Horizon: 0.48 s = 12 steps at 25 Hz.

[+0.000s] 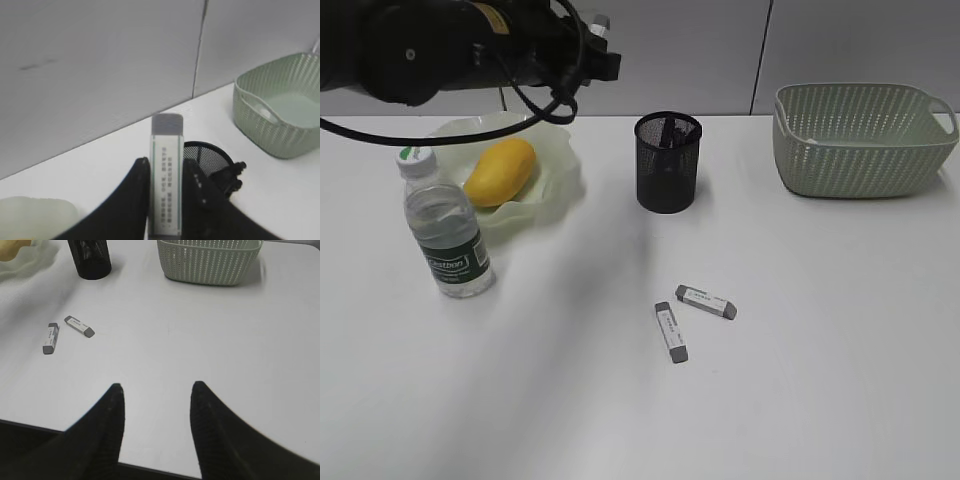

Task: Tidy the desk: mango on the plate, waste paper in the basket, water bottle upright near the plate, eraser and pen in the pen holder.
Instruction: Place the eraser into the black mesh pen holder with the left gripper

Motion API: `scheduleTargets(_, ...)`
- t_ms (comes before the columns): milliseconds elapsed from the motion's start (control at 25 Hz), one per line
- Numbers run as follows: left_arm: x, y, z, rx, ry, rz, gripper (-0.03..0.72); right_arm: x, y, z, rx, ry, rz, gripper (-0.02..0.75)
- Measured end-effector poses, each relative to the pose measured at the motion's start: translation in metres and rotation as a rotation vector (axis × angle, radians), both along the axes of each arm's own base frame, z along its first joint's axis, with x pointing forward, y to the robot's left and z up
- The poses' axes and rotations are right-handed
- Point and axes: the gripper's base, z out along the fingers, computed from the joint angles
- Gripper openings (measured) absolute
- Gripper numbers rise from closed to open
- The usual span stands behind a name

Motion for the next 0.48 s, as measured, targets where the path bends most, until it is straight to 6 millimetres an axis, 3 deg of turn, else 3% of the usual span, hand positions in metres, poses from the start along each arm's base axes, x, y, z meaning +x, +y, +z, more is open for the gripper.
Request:
scheduleTargets(280, -0.021, -0.021, -0.011, 0.244, 0.061, -0.132, 0.142, 0.0, 0.0, 0.0, 0.0, 0.0, 0.0, 0.352)
scheduleTargets(480, -0.04, -0.022, -0.029, 0.48, 0.22, -0.219, 0.142, 0.0, 0.0, 0.0, 0.0, 0.0, 0.0, 0.352)
